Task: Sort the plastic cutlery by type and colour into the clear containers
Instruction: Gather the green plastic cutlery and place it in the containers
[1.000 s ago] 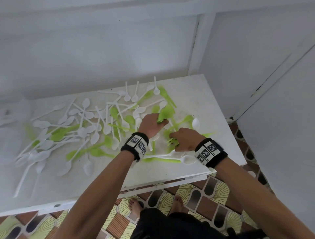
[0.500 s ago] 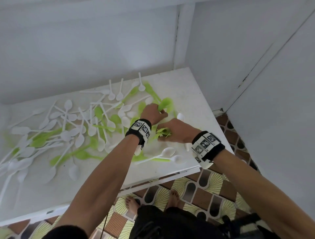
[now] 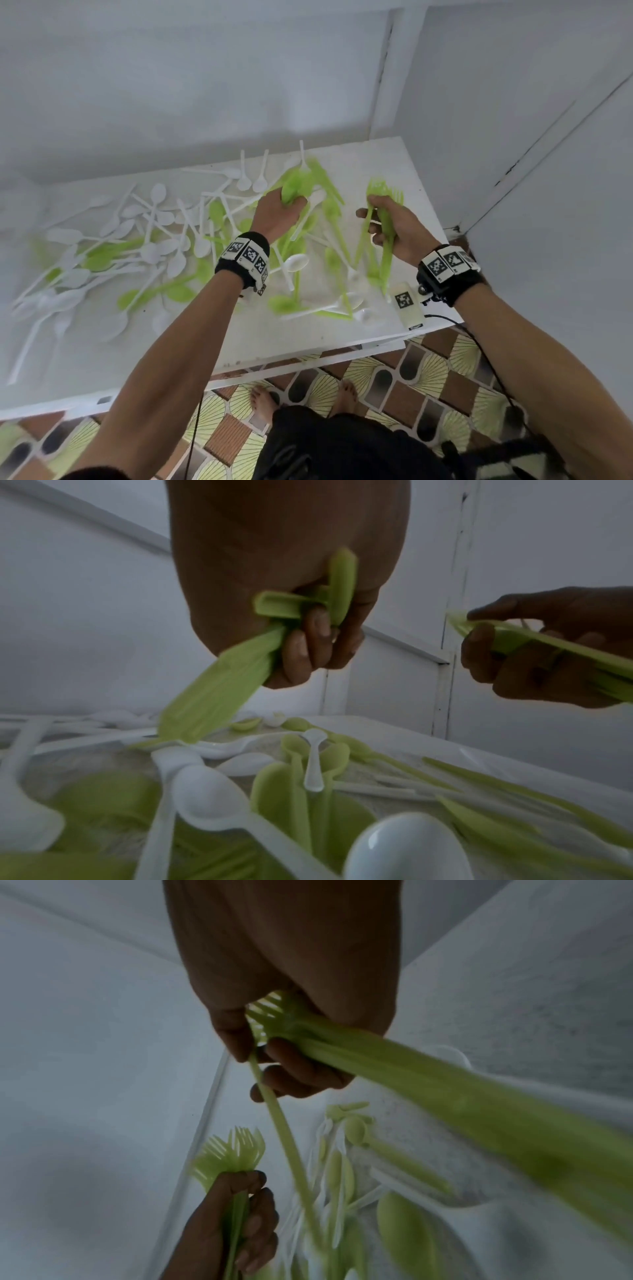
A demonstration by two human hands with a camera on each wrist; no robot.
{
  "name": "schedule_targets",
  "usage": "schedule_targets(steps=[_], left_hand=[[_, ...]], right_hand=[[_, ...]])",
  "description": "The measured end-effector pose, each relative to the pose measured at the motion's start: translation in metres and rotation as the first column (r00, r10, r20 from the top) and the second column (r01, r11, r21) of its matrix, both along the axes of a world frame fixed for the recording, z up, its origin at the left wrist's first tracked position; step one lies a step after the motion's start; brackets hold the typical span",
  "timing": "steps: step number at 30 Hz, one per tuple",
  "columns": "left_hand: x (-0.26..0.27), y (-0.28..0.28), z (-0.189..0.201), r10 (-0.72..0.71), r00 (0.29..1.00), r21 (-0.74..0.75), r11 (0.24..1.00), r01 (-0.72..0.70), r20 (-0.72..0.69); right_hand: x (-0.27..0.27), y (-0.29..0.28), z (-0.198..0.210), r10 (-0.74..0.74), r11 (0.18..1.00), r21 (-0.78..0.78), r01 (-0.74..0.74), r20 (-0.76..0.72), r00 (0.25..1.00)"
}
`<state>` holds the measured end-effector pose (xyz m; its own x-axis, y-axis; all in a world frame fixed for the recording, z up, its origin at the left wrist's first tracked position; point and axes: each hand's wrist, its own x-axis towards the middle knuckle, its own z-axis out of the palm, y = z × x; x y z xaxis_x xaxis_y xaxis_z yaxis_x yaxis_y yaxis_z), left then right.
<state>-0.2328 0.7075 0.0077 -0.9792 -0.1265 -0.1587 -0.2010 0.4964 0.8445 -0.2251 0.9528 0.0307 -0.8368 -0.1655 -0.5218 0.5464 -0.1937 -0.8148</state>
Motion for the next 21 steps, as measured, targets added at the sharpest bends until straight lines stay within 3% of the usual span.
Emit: schedule_targets(steps=[3, 5, 6, 9, 12, 15, 21], left_hand=[[0.005, -0.004, -0.005, -0.045, 0.999, 0.005, 0.999, 0.045, 0.02], [0.007, -0.003, -0.011, -0.091, 0.995, 0.028, 0.996, 0.09, 0.036], [0.008, -0.003, -0.014, -0.114, 0.993, 0.036, 0.993, 0.113, 0.041], [0.008, -0.004, -0.023, -0.145, 0.988, 0.05, 0.989, 0.142, 0.048], [0.009, -0.005, -0.024, -0.107, 0.992, 0.139, 0.986, 0.097, 0.067], [0.01, -0.006, -0.025, -0.072, 0.991, 0.233, 0.971, 0.044, 0.111], [0.015, -0.014, -0.028, -0.043, 0.991, 0.299, 0.954, 0.002, 0.129]], right_hand=[[0.001, 0.002, -0.006, -0.044, 0.951, 0.304, 0.053, -0.037, 0.998], [0.005, 0.003, -0.016, 0.022, 0.846, 0.532, 0.037, -0.104, 0.994], [0.008, 0.002, -0.02, 0.097, 0.75, 0.662, 0.002, -0.113, 0.989], [0.017, -0.003, -0.033, 0.304, 0.315, 0.943, -0.105, 0.005, 0.953], [0.027, -0.013, -0.036, 0.372, 0.119, 0.983, -0.138, 0.085, 0.924], [0.029, -0.018, -0.037, 0.41, 0.04, 0.985, -0.165, 0.134, 0.902], [0.024, -0.021, -0.034, 0.437, 0.024, 0.993, -0.115, 0.093, 0.895]])
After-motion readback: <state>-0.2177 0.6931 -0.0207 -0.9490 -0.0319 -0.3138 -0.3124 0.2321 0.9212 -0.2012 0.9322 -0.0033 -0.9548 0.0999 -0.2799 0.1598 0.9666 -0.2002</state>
